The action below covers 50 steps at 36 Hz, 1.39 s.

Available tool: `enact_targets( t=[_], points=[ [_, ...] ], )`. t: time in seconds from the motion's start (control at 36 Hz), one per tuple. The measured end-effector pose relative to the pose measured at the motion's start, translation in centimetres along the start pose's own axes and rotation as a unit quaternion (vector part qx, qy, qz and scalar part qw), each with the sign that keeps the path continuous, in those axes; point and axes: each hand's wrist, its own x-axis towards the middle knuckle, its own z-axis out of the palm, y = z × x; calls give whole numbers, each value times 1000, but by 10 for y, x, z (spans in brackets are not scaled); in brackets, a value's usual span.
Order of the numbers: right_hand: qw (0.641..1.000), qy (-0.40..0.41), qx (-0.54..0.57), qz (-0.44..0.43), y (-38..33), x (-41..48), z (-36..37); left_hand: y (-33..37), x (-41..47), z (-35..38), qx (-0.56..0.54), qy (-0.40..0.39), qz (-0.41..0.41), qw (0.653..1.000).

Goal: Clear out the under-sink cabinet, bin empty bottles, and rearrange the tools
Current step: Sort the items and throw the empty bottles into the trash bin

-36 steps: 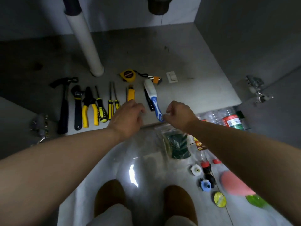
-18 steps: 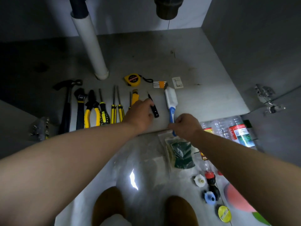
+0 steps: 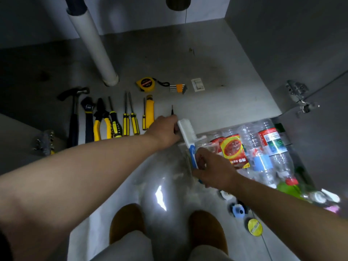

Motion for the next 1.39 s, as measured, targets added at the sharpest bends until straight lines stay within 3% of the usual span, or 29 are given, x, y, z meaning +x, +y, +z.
enact_targets(
  t=[0.28,0.58,0.81,1.11,1.19,1.25,1.31,1.33,1.39],
  points=[
    [997,-74,-37,8,-5,-27,68,-24,-71,-1,-26,22,52,998],
    [995,-8,-88,52,-14,25,119,-65,-127,28,-13,-158,44,986],
    [991,-23,-120,53,-1,10,117,-78,-121,40,-5,-157,26,987],
    [994,43,-89,45,-21,23,112,-87,-116,38,15,-138,20,990],
    [998,53,-9,22,-24,18,115,-86,-118,38,-1,-146,21,989],
    [987,3,153,55,-31,10,111,-80,-118,40,-36,-153,16,988],
    [910,-96,383,128,-37,1,106,-70,-117,42,-90,-161,9,983],
    [876,-124,443,141,-36,-4,104,-65,-117,44,-116,-163,8,980],
    [858,-136,479,131,-32,-15,99,-55,-118,48,-155,-163,1,974]
  ],
)
